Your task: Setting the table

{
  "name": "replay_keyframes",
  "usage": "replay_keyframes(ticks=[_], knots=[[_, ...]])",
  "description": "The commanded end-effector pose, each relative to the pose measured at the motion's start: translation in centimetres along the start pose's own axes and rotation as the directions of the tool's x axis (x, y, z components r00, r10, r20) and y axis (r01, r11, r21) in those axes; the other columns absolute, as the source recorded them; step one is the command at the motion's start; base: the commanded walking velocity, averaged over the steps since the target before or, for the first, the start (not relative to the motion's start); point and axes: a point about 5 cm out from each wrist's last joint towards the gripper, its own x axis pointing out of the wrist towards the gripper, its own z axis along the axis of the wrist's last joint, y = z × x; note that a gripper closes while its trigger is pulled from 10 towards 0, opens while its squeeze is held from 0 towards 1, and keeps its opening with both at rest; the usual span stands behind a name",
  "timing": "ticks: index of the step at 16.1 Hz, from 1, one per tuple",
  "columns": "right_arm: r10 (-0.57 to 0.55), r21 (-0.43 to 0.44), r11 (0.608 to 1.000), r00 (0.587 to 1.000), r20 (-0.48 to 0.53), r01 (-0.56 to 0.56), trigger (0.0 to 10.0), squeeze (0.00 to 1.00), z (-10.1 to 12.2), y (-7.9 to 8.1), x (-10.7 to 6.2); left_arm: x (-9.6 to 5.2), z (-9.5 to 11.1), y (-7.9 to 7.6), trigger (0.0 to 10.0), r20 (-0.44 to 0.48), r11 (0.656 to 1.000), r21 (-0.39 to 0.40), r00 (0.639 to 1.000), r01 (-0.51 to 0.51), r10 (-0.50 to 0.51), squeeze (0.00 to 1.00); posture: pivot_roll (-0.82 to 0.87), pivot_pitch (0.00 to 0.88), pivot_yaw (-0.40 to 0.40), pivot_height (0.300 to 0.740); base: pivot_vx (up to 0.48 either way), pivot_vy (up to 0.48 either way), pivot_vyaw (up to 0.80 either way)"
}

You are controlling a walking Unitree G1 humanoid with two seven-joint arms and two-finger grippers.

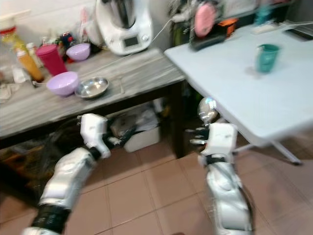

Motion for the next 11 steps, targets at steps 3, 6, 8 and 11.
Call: replay_keyframes(ticks=[3,6,8,11], knots=[[0.036,0.026,0.999,0.999,0.025,-0.037,10.0,0.0,0.6,1.23,0.53,-0.58,0.25,1.08,10.0,0.001,0.999,0.017,0.999,-0.038,0.038,0.0,-0.28,0.0,0.131,0.74,0.46,0.0,0.0],[0.041,0.011,0.999,0.999,0.03,-0.042,10.0,0.0,0.66,1.38,0.65,-0.53,0.21,1.0,10.0,0.001,0.999,0.015,0.999,-0.038,0.038,0.0,-0.27,0.0,0.133,0.74,0.456,0.0,0.0],[0.044,0.01,0.999,0.998,0.034,-0.044,10.0,0.0,0.68,1.49,0.69,-0.5,0.25,0.98,10.0,0.002,0.999,0.014,0.999,-0.037,0.037,0.0,-0.27,0.0,0.137,0.74,0.441,0.0,0.65],[0.035,0.023,0.999,0.999,0.035,-0.036,10.0,0.0,0.62,1.54,0.65,-0.54,0.18,0.96,10.0,-0.004,0.999,0.015,0.999,-0.034,0.034,0.0,-0.28,0.0,0.144,0.74,0.435,0.0,0.43]])
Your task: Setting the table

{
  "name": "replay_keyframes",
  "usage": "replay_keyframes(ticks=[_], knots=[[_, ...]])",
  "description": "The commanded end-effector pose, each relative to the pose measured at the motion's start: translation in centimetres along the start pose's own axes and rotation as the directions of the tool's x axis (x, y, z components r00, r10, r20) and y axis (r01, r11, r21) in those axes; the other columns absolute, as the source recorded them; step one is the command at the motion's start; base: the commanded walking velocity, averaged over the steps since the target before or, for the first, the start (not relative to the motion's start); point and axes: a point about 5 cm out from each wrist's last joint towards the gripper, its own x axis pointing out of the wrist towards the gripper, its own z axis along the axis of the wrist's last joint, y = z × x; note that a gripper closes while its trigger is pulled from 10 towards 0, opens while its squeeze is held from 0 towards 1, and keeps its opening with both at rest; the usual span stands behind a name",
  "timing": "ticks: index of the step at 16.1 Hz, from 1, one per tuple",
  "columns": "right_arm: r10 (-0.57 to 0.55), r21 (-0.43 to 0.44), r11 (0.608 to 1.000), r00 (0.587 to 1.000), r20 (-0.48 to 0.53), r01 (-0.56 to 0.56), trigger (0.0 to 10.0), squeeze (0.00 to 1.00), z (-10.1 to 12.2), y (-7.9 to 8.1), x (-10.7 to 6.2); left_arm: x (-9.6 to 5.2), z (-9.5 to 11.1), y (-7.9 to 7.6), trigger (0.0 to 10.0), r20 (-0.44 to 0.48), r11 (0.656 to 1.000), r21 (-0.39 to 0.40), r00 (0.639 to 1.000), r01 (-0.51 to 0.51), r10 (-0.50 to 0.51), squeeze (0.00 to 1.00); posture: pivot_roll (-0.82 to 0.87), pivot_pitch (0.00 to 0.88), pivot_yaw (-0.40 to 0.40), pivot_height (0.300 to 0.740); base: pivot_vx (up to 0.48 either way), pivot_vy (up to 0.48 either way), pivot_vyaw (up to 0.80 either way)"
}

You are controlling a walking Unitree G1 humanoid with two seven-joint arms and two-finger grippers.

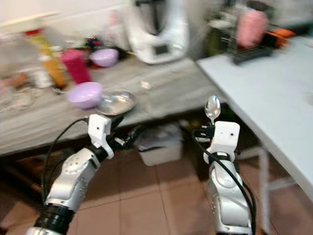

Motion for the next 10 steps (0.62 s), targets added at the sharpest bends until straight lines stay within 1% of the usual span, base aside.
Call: replay_keyframes(ticks=[1,6,8,10], knots=[[0.031,0.017,0.999,0.999,0.014,-0.031,10.0,0.0,0.3,1.14,0.12,-0.61,0.19,1.0,10.0,-0.006,0.999,0.015,0.999,-0.032,0.032,0.0,-0.28,0.0,0.145,0.74,0.431,0.0,0.0],[0.024,0.014,1.0,1.0,0.014,-0.024,10.0,0.0,0.17,0.94,0.1,-0.71,0.07,0.9,10.0,-0.012,0.999,0.014,0.999,-0.029,0.029,0.0,-0.28,0.0,0.144,0.74,0.425,0.0,0.0],[0.023,0.013,1.0,1.0,0.014,-0.023,10.0,0.0,0.16,0.94,0.08,-1.1,-0.04,0.59,10.0,-0.012,1.0,0.001,1.0,-0.014,0.014,0.0,-0.27,0.0,0.143,0.74,0.0,0.0,0.0],[0.023,0.012,1.0,1.0,0.014,-0.024,10.0,0.0,0.15,0.96,0.08,-1.56,-0.36,0.57,10.0,-0.025,1.0,-0.004,0.999,-0.026,0.026,0.0,-0.27,0.0,0.143,0.74,0.0,0.0,0.0]])
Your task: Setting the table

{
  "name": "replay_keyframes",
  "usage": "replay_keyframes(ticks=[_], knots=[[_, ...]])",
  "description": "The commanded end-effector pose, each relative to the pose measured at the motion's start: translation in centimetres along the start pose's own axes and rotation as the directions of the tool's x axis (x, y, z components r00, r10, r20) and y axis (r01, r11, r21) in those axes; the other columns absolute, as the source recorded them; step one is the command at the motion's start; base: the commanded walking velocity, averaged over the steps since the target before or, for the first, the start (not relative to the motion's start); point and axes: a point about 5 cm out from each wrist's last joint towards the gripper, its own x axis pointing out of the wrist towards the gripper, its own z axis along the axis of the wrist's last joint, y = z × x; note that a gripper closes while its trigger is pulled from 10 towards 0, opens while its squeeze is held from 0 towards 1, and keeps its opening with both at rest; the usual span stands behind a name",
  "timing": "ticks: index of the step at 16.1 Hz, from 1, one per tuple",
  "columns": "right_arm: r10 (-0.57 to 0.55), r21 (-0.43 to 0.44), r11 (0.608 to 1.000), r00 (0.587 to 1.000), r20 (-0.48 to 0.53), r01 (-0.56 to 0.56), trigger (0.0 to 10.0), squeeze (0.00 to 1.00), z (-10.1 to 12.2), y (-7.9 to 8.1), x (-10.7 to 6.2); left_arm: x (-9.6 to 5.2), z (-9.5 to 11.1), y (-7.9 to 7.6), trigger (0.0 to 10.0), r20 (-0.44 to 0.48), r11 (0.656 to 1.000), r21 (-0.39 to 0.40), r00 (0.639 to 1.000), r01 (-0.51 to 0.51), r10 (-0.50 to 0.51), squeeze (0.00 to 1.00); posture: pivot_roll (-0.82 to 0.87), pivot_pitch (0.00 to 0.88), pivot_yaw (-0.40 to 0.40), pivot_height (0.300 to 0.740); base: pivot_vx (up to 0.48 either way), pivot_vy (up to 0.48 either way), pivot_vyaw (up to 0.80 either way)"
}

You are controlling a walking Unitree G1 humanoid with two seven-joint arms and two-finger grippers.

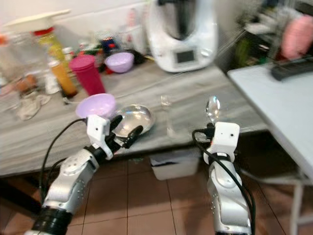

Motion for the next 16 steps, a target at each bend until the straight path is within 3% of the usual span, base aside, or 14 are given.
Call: replay_keyframes(ticks=[1,6,8,16], knots=[[0.02,0.008,1.0,1.0,0.023,-0.02,10.0,0.0,0.5,0.7,0.0,-0.7,-0.2,0.6,10.0,-0.024,1.0,0.004,0.999,-0.026,0.027,0.0,-0.27,0.0,0.144,0.74,0.0,0.0,0.0],[0.008,0.005,1.0,1.0,0.024,-0.008,10.0,0.0,0.5,0.4,-0.1,-2.2,-1.0,0.4,10.0,-0.06,0.999,0.019,0.997,-0.037,0.038,0.0,-0.27,0.0,0.145,0.74,0.0,0.0,0.0],[-0.031,-0.008,0.999,0.999,0.012,0.032,10.0,0.0,0.3,-0.5,-0.2,-2.9,-1.3,0.0,10.0,-0.084,1.0,0.025,0.996,-0.015,0.017,0.0,-0.27,0.0,0.147,0.74,0.0,0.0,0.0],[-0.101,-0.038,0.994,0.995,-0.005,0.101,10.0,0.0,0.7,-2.8,0.0,-3.5,-0.9,-0.1,10.0,-0.104,0.998,0.031,0.993,0.052,-0.048,0.0,-0.28,0.002,0.162,0.74,0.0,0.0,0.0]])
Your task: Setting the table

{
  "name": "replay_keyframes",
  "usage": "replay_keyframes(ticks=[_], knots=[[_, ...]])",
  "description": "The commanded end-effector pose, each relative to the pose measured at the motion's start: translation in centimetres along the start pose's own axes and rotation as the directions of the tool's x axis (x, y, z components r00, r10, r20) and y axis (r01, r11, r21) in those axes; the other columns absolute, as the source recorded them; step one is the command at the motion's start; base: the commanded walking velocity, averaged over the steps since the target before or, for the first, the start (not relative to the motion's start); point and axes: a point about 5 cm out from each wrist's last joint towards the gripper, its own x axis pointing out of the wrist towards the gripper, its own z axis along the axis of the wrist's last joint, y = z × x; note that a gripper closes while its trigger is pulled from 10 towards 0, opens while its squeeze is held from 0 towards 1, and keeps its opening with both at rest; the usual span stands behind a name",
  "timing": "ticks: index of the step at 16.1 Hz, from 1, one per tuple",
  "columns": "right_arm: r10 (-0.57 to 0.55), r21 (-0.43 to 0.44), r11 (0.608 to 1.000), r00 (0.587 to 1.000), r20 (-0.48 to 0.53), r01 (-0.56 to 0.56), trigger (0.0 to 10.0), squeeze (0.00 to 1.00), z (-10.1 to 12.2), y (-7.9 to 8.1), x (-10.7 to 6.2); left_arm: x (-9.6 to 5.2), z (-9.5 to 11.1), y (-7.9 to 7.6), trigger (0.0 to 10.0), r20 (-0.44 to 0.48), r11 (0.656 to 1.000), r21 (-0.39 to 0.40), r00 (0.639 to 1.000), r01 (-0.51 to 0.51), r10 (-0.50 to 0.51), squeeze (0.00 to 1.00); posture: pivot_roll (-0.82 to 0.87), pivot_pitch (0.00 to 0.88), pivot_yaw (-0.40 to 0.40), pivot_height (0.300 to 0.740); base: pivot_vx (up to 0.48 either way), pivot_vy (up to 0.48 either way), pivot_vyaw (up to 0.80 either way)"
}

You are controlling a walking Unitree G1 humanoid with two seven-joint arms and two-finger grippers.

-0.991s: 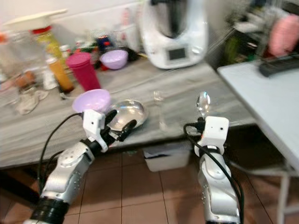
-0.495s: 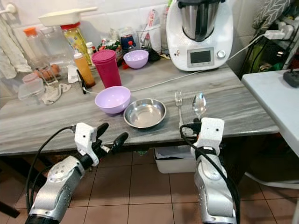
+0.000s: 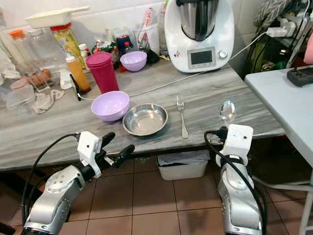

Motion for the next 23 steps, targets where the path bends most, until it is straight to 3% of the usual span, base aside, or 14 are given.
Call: replay_keyframes(ticks=[1,17,23], knots=[[0.013,0.013,1.0,0.999,0.031,-0.014,10.0,0.0,0.84,0.69,-0.13,-0.12,0.52,0.0,10.0,0.007,1.0,0.003,1.0,0.019,-0.019,0.0,-0.28,0.001,0.162,0.74,0.0,0.0,0.0],[0.021,0.008,1.0,1.0,0.018,-0.021,10.0,0.0,0.29,1.07,-0.43,-0.34,0.39,-0.44,10.0,0.003,0.998,-0.023,0.999,0.053,-0.053,0.0,-0.27,0.0,0.161,0.74,0.257,0.0,0.0],[0.015,0.001,1.0,1.0,0.013,-0.015,10.0,0.0,0.11,0.86,-0.6,-0.69,0.28,-0.39,10.0,-0.007,0.998,-0.03,0.998,0.06,-0.06,0.0,-0.27,0.0,0.162,0.74,0.0,0.0,0.0]])
